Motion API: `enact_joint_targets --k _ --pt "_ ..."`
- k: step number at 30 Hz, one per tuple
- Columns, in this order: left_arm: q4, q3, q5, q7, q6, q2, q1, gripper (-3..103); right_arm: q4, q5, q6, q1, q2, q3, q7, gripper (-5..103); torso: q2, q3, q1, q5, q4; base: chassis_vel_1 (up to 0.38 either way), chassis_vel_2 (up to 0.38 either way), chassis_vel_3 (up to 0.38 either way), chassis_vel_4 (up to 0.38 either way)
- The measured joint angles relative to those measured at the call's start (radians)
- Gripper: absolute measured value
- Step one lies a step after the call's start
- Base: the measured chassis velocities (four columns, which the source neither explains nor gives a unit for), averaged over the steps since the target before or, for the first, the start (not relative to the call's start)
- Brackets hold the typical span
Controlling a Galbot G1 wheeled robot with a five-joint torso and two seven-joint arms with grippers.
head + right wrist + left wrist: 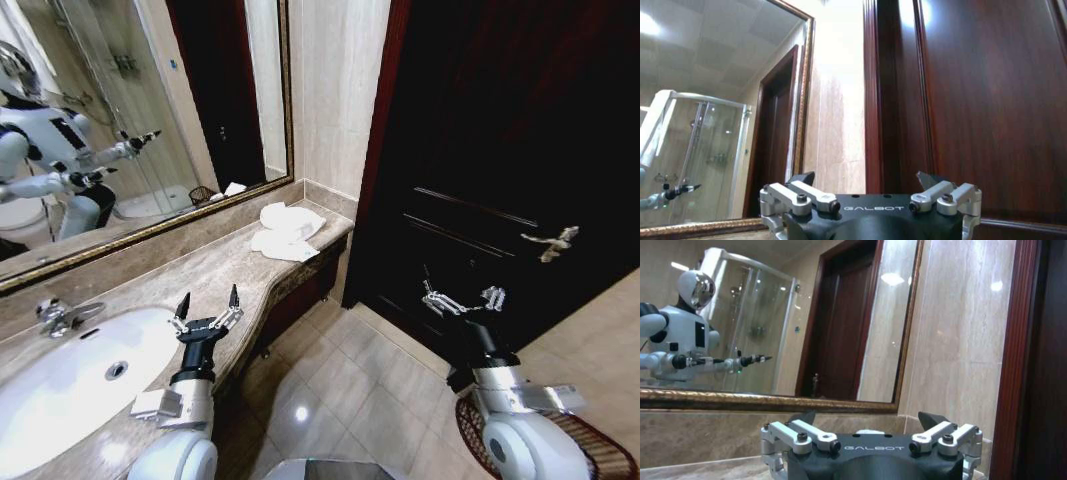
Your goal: Discard the used towel into the hamper.
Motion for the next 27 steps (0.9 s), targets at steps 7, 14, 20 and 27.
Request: enact_joint_targets --k 7,14,20,27 --pt "0.005 -0.042 0.006 0.013 0.017 0.002 -0.006 100 -0.011 0.001 0.001 0.01 0.002 -0.004 -0.007 100 0.0 0.0 0.0 -0.0002 0.0 -0.118 0.118 0.12 -0.13" --pt "0.019 -0.058 0.029 0.027 -0.004 0.01 -0.011 100 -0.013 -0.001 0.001 0.01 0.007 -0.007 -0.005 100 0.0 0.0 0.0 -0.0003 0.0 -0.119 0.15 0.137 -0.125" --pt "0.033 -0.051 0.034 0.031 -0.007 0.014 -0.016 100 -0.013 -0.003 0.001 0.007 0.008 -0.005 -0.003 100 0.0 0.0 0.0 -0.0002 0.0001 -0.121 0.107 0.12 -0.118" --pt "0.059 -0.042 0.007 0.03 0.002 0.026 -0.034 100 -0.013 -0.009 0.018 -0.004 0.01 -0.003 -0.001 100 0.0 0.0 0.0 0.0 0.0001 -0.116 0.103 0.116 -0.102"
